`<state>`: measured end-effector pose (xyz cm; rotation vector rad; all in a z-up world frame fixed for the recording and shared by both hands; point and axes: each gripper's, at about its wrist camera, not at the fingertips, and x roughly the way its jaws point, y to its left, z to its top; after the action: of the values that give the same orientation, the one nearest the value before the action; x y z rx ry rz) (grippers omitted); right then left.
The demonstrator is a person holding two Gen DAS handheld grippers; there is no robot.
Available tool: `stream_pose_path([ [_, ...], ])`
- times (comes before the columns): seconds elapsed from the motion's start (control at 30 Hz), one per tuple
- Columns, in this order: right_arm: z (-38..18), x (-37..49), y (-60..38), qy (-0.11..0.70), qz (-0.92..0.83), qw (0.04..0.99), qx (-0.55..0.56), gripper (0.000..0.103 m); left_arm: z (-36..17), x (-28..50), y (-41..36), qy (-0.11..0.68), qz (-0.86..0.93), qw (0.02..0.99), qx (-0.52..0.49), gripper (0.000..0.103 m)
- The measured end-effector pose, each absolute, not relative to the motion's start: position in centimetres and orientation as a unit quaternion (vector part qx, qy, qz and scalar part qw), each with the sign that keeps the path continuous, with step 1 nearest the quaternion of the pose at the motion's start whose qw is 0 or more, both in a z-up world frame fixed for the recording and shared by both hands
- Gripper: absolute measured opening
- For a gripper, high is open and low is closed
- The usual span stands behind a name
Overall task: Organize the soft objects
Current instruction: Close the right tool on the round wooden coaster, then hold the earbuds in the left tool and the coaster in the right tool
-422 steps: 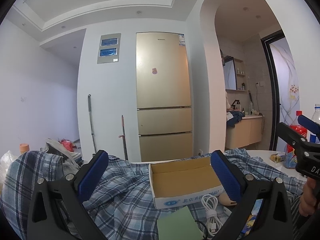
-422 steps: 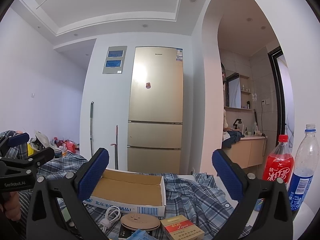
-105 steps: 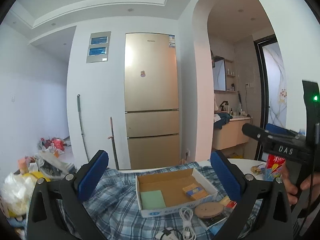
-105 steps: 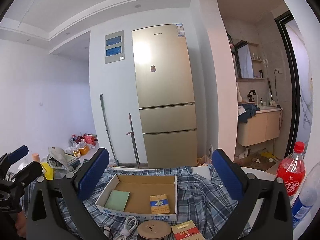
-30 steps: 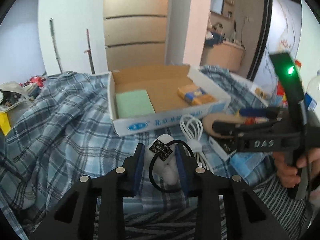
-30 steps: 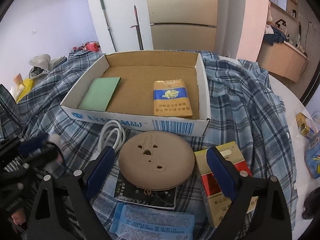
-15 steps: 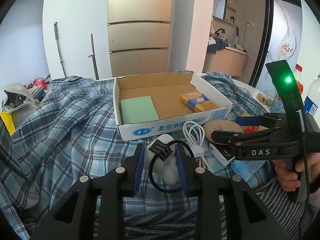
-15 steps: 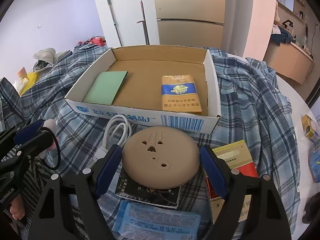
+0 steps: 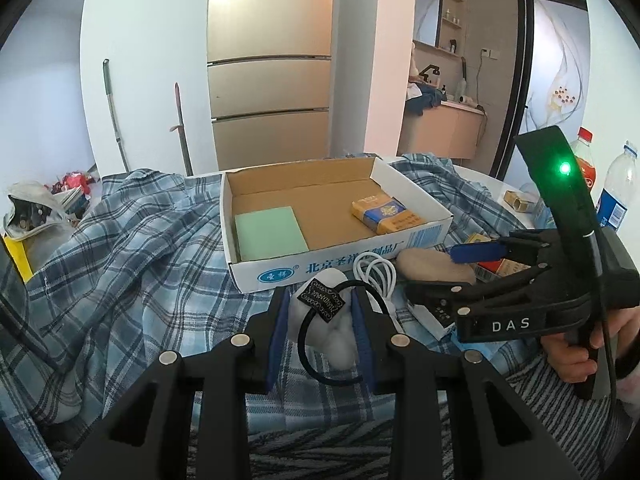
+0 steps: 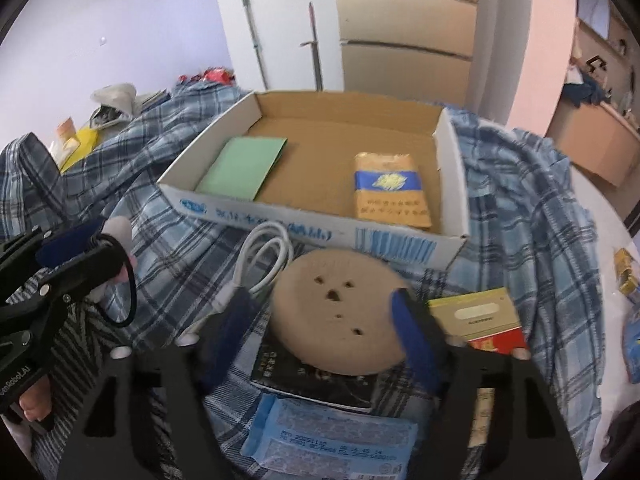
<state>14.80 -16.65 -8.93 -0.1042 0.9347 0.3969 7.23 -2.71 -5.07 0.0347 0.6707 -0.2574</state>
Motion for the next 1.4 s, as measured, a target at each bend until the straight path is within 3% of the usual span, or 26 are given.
stream_pose_path([
  [0.4, -8.8, 15.1, -18.1, 0.446, 0.166, 0.879, -0.022, 0.078, -5.2, 7.4, -2.5, 0.333, -0.126, 0.934, 0.016, 0.033],
  [0.67, -8.9, 15.4, -18.5, 0.453, 0.160, 0.877, -0.013, 0.086, -5.3, 7.5, -2.5, 0.334, -0.127, 0.934, 0.016, 0.033],
  [0.9, -8.4, 15.1, -19.4, 0.435, 0.124, 0.892, -0.002, 0.086, -5.3, 7.5, -2.4, 0.335, -0.127, 0.933, 0.016, 0.033],
  [1.4, -9.9, 16.1, -18.6, 0.480, 0.182, 0.858, 0.006, 0.086, -5.3, 7.5, -2.5, 0.337, -0.127, 0.933, 0.017, 0.033],
])
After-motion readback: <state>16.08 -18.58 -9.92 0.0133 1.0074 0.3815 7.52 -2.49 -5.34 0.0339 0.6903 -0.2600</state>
